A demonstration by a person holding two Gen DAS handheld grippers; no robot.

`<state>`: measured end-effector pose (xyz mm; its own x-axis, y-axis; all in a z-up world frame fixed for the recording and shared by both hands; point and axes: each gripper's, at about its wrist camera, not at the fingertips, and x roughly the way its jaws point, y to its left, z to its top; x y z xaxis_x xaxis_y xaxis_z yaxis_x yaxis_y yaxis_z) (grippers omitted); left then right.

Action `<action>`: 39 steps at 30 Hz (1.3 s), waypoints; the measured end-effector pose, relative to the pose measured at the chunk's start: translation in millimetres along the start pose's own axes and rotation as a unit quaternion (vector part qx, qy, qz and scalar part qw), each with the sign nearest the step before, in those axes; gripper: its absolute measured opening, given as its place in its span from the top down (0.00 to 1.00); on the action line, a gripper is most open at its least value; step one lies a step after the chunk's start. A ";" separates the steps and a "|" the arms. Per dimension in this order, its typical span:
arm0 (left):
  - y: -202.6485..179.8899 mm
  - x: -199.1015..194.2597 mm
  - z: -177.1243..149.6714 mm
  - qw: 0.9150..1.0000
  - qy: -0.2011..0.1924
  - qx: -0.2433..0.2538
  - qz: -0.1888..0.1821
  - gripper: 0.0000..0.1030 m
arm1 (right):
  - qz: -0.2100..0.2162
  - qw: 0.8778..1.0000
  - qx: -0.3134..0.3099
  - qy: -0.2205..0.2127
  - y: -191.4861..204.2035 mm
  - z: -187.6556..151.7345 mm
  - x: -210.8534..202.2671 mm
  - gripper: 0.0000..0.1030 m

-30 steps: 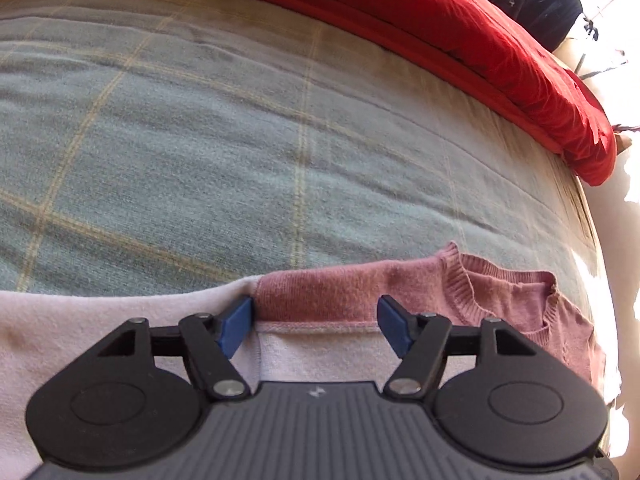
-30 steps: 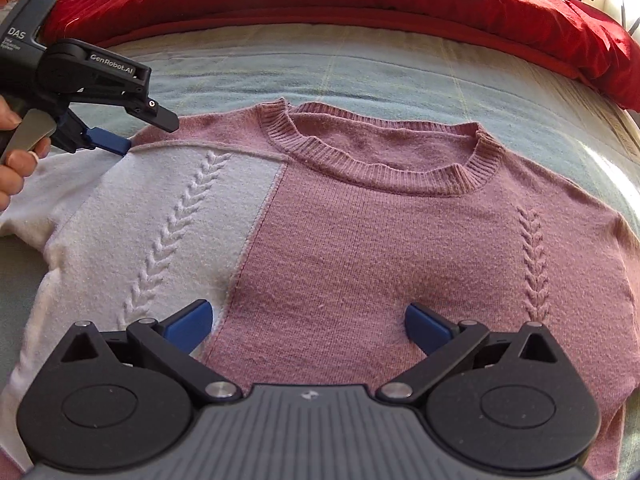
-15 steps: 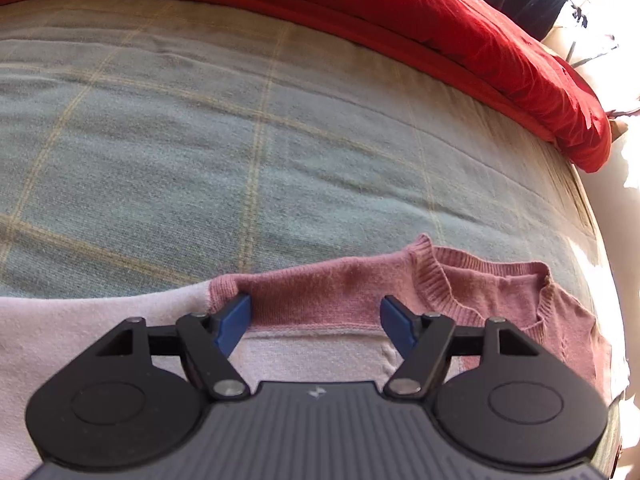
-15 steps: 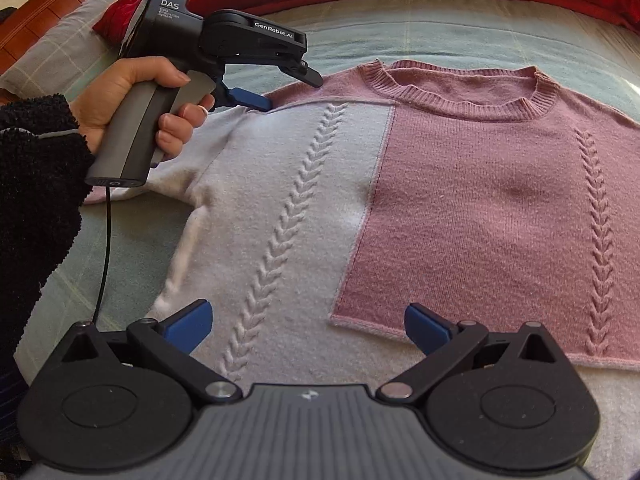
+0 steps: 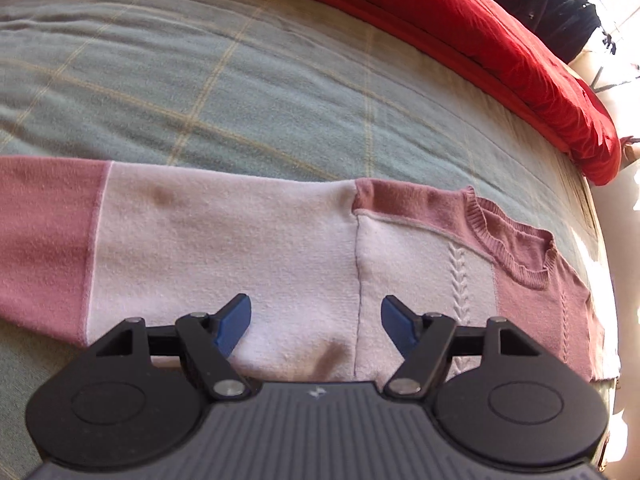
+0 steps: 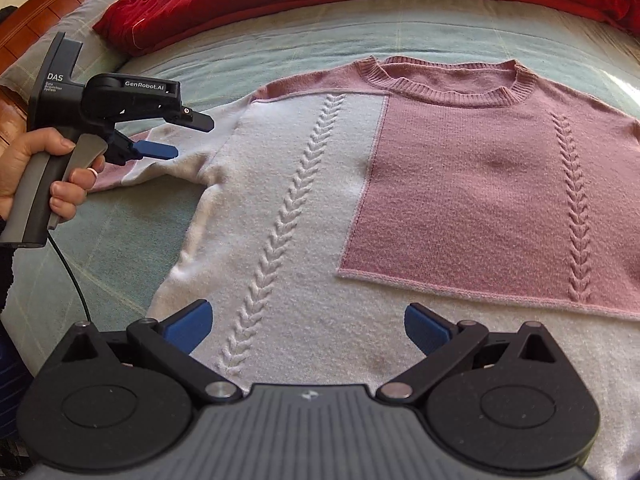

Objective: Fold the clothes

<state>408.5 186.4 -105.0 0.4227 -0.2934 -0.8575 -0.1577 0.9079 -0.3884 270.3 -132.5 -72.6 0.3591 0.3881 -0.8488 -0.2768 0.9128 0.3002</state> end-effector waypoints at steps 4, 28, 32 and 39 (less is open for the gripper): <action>16.7 0.4 -5.4 1.000 -0.012 -0.008 0.019 0.32 | -0.010 1.000 0.009 0.001 -2.0 -1.0 -2.9 0.00; -8.8 -11.4 -27.5 0.999 -0.020 0.034 -0.001 0.32 | -0.017 1.000 0.010 -0.006 5.6 -6.3 -9.9 0.00; -0.3 -0.9 -31.4 0.999 -0.014 0.035 0.028 0.35 | -0.021 1.000 0.013 -0.005 1.2 -8.5 -13.5 0.00; -53.8 -25.1 -52.9 0.991 -0.020 0.128 0.017 0.29 | -0.022 0.999 0.029 -0.013 -6.0 -10.4 -19.5 0.00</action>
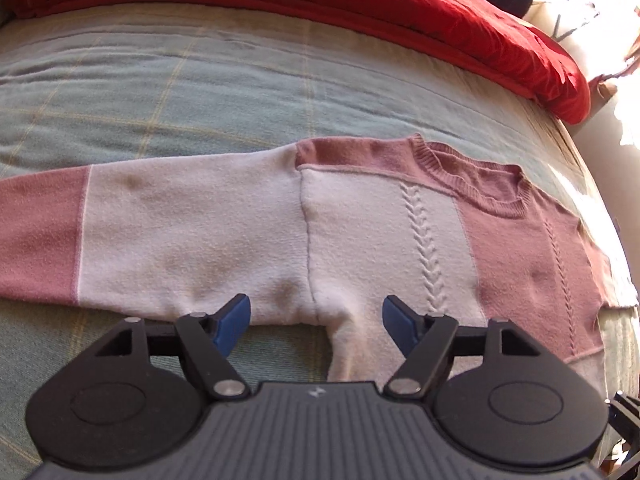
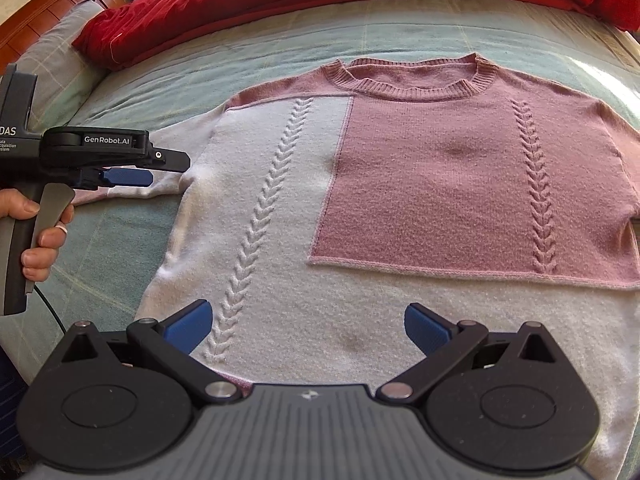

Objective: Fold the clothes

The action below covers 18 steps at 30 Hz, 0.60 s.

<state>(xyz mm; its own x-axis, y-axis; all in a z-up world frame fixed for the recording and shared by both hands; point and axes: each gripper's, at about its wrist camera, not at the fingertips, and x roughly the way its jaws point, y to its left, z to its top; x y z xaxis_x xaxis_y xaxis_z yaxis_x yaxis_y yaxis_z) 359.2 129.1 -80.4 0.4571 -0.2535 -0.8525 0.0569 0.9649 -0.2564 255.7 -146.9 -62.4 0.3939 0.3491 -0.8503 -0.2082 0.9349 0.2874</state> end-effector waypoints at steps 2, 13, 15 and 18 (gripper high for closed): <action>-12.6 -1.0 -2.4 1.000 -0.006 -0.002 -0.015 0.30 | 0.004 1.000 -0.002 -0.001 0.7 -2.4 -3.4 0.00; -33.7 39.3 -10.9 0.999 0.036 -0.022 -0.025 0.32 | -0.012 1.000 0.014 -0.003 -18.0 -9.0 -13.1 0.00; -27.2 40.4 -14.6 0.998 0.037 -0.033 -0.025 0.33 | -0.015 1.000 0.014 -0.005 -21.0 -9.3 -16.4 0.00; -37.2 20.7 -18.4 0.998 0.044 -0.023 -0.025 0.34 | -0.020 1.000 0.017 -0.011 -26.4 -10.5 -22.8 0.00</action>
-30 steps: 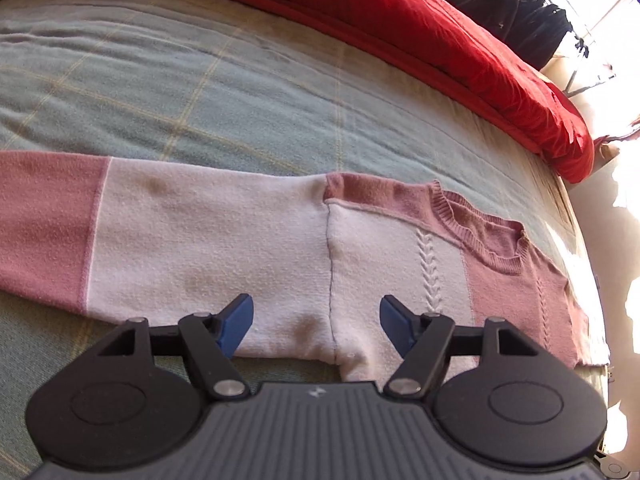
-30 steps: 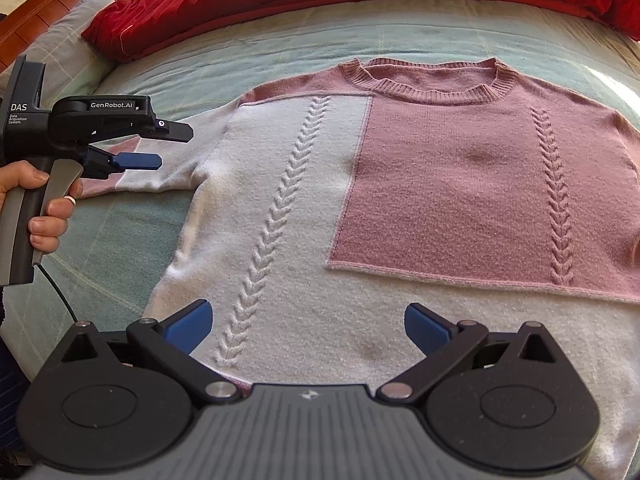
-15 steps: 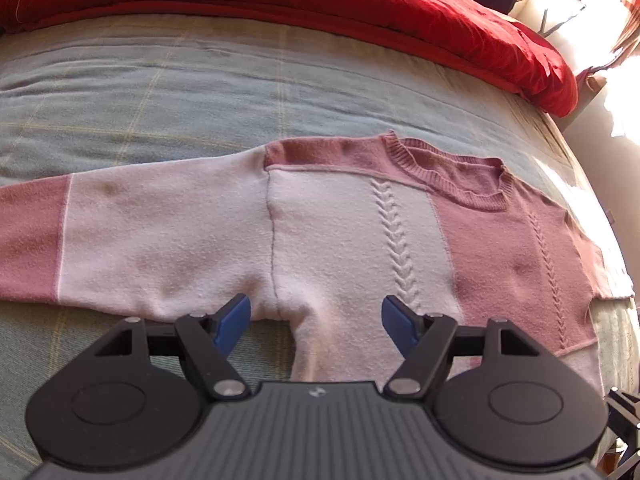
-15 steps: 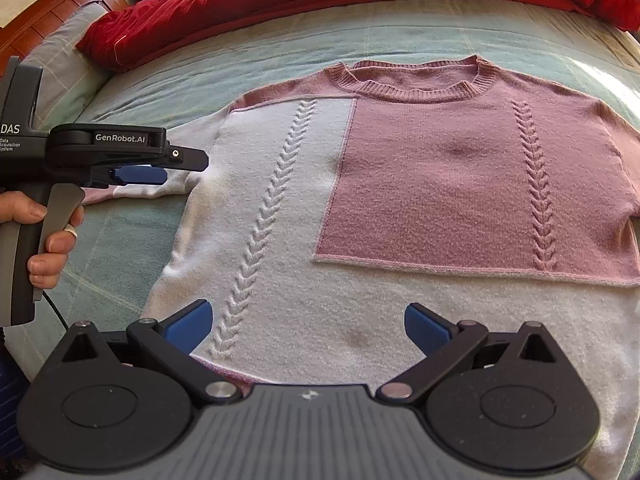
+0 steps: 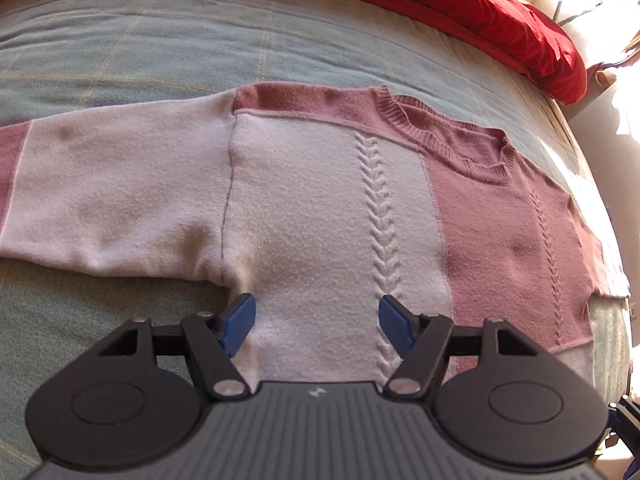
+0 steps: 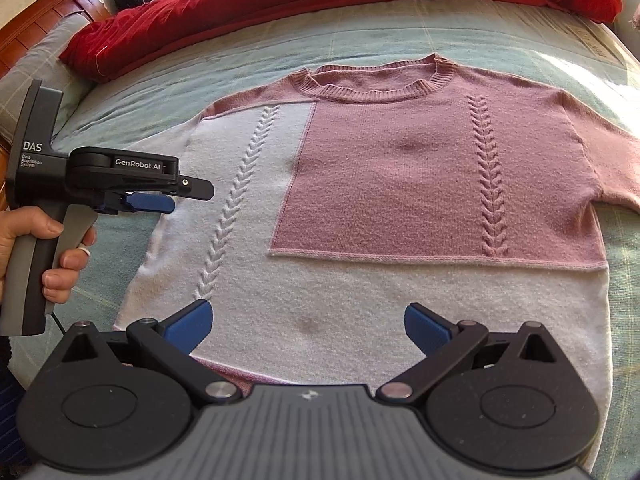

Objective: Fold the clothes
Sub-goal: 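Bring the left gripper back over the sweater body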

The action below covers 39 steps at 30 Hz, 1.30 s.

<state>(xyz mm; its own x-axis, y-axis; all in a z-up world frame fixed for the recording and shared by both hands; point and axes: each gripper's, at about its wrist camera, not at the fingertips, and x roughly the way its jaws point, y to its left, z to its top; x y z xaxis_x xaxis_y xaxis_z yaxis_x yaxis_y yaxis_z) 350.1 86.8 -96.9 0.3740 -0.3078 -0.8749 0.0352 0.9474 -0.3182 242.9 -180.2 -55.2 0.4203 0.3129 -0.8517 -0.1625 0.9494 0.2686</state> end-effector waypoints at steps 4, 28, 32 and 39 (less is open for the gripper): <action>-15.1 -24.8 -24.9 0.999 0.011 0.022 -0.038 0.29 | -0.003 1.000 0.007 -0.005 -5.5 -3.2 -5.7 0.00; -46.2 -42.2 -157.0 0.996 -0.017 0.074 0.052 0.24 | -0.118 0.993 0.003 0.016 -61.8 -80.5 -7.2 0.00; -53.4 -50.3 -187.1 0.994 -0.032 0.084 0.065 0.17 | -0.117 0.993 0.004 0.009 -63.8 -96.8 -4.9 0.00; -68.9 -67.2 -211.8 0.992 -0.012 0.102 0.075 0.16 | -0.116 0.993 -0.010 0.009 -64.8 -103.6 -3.1 0.00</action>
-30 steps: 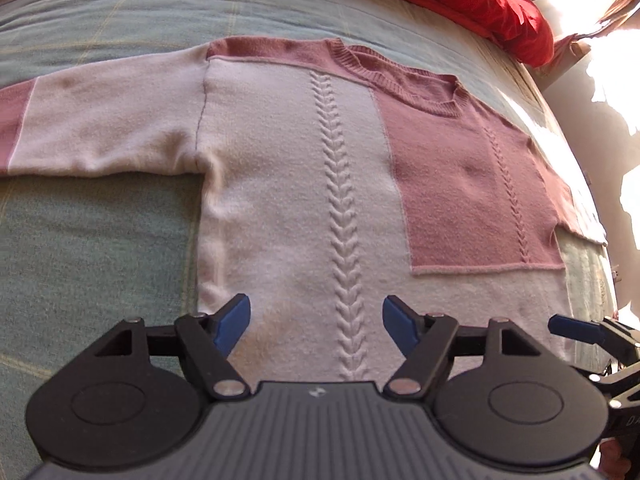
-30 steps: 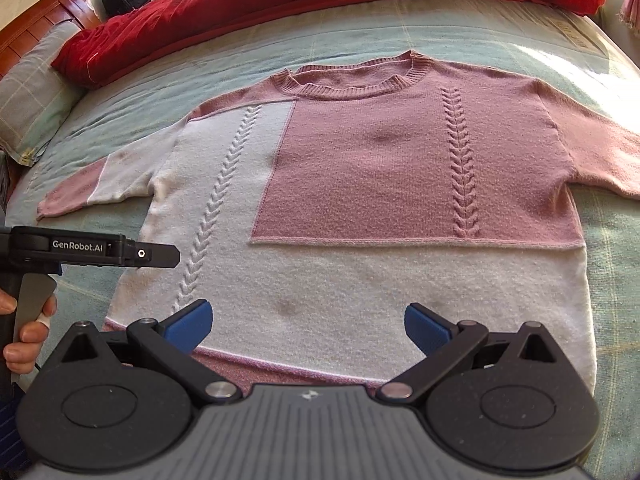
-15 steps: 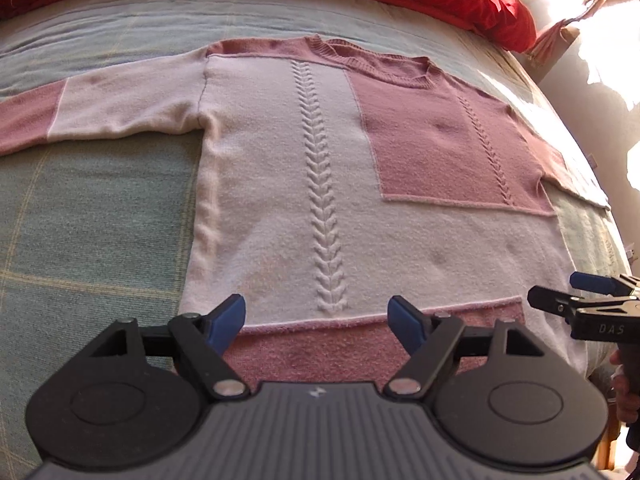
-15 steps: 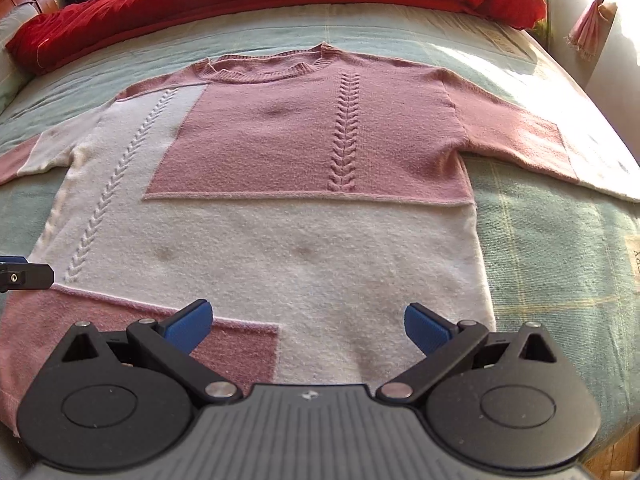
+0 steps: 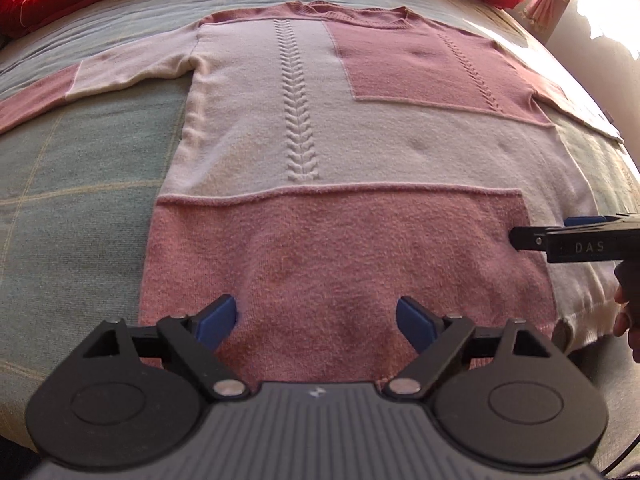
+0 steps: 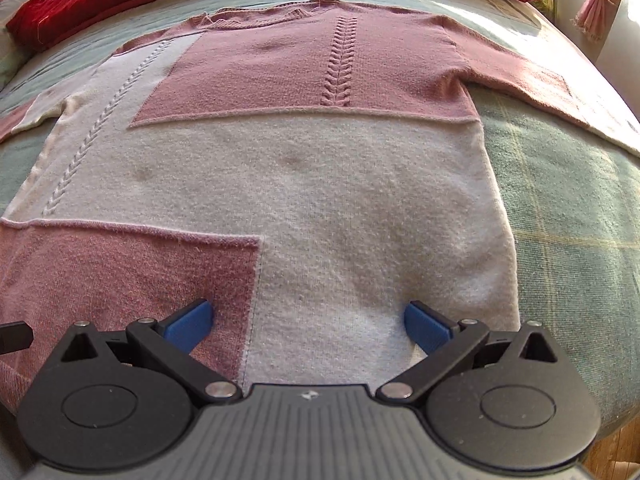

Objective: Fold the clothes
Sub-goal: 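Bring the left gripper back over the sweater body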

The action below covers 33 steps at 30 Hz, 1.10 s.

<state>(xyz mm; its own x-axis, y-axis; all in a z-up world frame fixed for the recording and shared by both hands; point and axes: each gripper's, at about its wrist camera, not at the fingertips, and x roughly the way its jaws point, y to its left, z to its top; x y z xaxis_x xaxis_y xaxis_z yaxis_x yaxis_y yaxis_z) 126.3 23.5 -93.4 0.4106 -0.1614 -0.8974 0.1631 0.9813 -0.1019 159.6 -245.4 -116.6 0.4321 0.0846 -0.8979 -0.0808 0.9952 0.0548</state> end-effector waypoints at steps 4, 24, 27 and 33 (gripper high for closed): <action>-15.7 -12.2 6.4 0.999 -0.029 0.023 -0.016 0.16 | 0.029 0.999 -0.034 0.000 -0.8 17.6 -11.0 0.00; -60.5 -10.1 -17.8 0.985 0.028 0.091 -0.144 0.12 | 0.046 0.998 -0.036 0.023 -26.1 -6.7 -14.6 0.00; -69.3 -0.1 -16.8 0.983 0.044 0.082 -0.160 0.12 | 0.042 0.998 -0.033 0.026 -24.8 -4.5 -13.7 0.00; -66.7 -4.7 -19.8 0.978 0.071 0.105 -0.167 0.12 | 0.048 0.999 -0.011 0.022 -28.3 -1.9 -19.5 0.00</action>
<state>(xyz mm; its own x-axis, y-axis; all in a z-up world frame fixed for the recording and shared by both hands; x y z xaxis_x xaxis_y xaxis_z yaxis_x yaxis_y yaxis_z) 95.7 -39.2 -90.9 0.1765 -0.4379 -0.8815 0.4540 0.8308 -0.3218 151.8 -275.3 -101.4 0.3817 0.1778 -0.9070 -0.1410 0.9810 0.1329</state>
